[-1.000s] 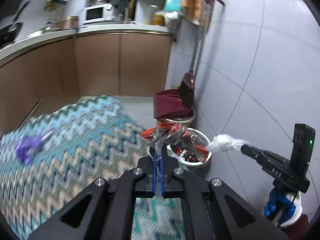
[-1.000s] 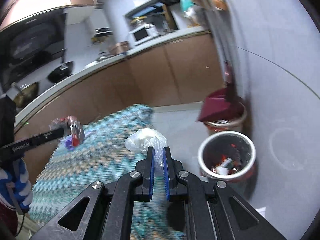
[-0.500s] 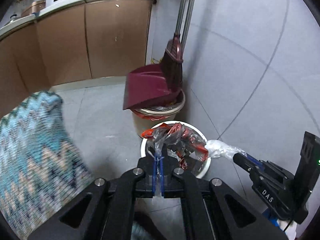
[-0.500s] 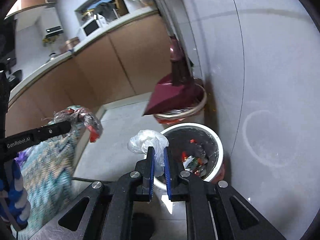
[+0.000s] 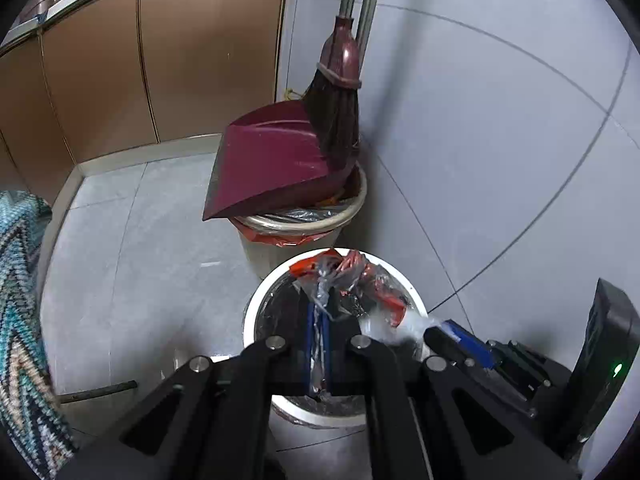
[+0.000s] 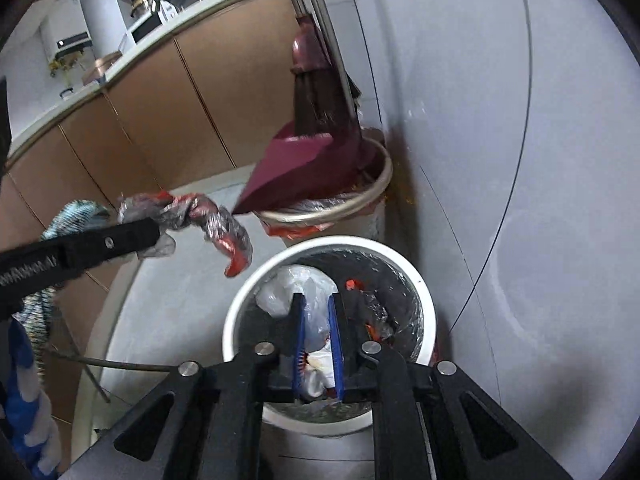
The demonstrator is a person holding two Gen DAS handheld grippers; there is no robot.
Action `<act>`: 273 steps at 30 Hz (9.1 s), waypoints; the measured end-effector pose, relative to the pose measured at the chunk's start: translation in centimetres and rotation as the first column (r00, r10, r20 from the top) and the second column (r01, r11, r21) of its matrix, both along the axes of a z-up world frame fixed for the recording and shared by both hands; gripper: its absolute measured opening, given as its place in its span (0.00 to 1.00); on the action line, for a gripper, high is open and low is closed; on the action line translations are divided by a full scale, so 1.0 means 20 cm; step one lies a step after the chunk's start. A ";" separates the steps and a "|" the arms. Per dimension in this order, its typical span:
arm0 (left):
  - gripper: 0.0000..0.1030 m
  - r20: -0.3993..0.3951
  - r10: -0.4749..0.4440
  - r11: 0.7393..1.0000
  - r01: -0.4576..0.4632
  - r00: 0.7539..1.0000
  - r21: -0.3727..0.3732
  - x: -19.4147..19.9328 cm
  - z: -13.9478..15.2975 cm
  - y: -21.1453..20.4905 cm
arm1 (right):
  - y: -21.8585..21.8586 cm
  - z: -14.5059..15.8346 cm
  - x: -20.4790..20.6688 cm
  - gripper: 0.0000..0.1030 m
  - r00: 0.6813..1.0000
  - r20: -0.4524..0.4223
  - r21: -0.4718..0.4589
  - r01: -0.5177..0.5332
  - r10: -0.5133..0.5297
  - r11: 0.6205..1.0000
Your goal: Collect trash
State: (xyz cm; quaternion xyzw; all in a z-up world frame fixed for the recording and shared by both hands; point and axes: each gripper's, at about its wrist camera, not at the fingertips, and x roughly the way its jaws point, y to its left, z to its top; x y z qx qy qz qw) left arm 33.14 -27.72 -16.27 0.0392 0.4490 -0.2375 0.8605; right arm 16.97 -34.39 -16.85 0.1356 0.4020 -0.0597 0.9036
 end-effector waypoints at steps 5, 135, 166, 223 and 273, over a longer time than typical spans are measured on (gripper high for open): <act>0.48 -0.015 0.008 1.000 -0.008 1.000 -0.021 0.04 -0.03 -0.02 | -0.01 -0.04 -0.02 0.35 1.000 -0.026 -0.011 0.014 -0.015 1.000; 0.40 0.065 0.536 0.833 -0.515 0.841 -0.204 -0.60 0.16 3.12 | 2.97 0.28 0.42 0.40 0.483 -0.034 -0.015 -0.876 0.875 0.483; 0.31 0.279 0.439 0.899 -0.419 0.854 -0.131 -1.53 0.77 2.34 | 1.87 0.92 -0.74 0.18 0.658 0.184 -0.041 -0.737 0.730 0.674; 0.49 0.061 0.028 0.991 -0.020 0.998 -0.132 -0.23 0.29 0.22 | 0.10 0.28 -0.15 0.57 0.999 0.029 -0.018 -0.025 0.025 1.000; 0.82 0.602 0.532 0.802 -0.582 0.596 -0.133 -1.90 1.14 1.59 | 1.18 1.25 -1.16 1.00 0.875 0.364 -0.329 -0.198 0.317 0.923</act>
